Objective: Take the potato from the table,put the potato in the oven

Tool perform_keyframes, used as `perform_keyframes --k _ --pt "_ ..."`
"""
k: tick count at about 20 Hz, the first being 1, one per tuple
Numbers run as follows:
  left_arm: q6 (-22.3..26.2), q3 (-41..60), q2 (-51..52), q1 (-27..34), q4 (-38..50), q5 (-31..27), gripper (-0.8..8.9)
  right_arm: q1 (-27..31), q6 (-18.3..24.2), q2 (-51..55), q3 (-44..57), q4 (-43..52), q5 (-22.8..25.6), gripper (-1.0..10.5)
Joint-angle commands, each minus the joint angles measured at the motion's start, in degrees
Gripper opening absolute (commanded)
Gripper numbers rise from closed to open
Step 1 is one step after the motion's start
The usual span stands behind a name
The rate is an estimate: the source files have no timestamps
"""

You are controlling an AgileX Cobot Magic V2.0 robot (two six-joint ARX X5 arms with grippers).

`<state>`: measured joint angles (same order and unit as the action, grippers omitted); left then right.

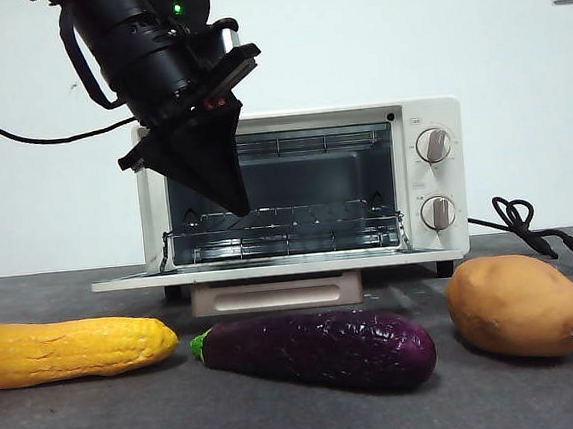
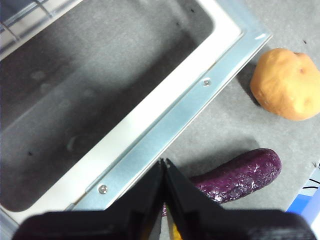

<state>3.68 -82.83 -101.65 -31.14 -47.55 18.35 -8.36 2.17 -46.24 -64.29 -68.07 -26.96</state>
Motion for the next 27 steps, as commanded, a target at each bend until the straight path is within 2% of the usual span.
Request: perform_keyframes --k 1,6,12,13,14,16,18,22,27 --pt "0.7 0.3 1.6 0.1 0.2 -0.3 -0.08 -0.1 -0.4 -0.7 -0.1 0.3 0.2 6.0" --pt "0.7 0.3 10.0 1.6 0.8 -0.5 -0.08 -1.1 -0.4 -5.5 -0.1 0.3 0.6 6.0" --pt "0.4 0.3 27.8 3.8 0.7 -2.4 -0.08 -7.1 -1.3 -15.8 0.0 1.2 9.4 6.0" --pt "0.4 0.3 30.7 3.8 0.5 -2.6 -0.08 -8.0 -1.5 -17.5 0.0 2.0 9.6 6.0" --pt "0.4 0.3 33.7 3.8 0.0 -3.5 -0.08 -9.1 -2.3 -19.4 0.2 3.3 9.7 6.0" --pt "0.4 0.3 39.6 3.8 -2.2 -4.9 -0.08 -11.6 -3.9 -23.5 0.2 5.9 13.7 6.0" --pt "0.4 0.3 43.0 3.8 -4.3 -5.2 -0.08 -13.1 -4.9 -26.1 0.4 7.6 15.5 6.0" --pt "0.4 0.3 48.5 3.8 -8.5 -5.3 -0.08 -15.4 -6.8 -31.0 1.7 11.5 16.1 6.0" --pt "0.4 0.3 53.1 3.8 -12.6 -5.3 -0.08 -18.8 -10.3 -36.0 8.6 20.7 20.0 6.0"
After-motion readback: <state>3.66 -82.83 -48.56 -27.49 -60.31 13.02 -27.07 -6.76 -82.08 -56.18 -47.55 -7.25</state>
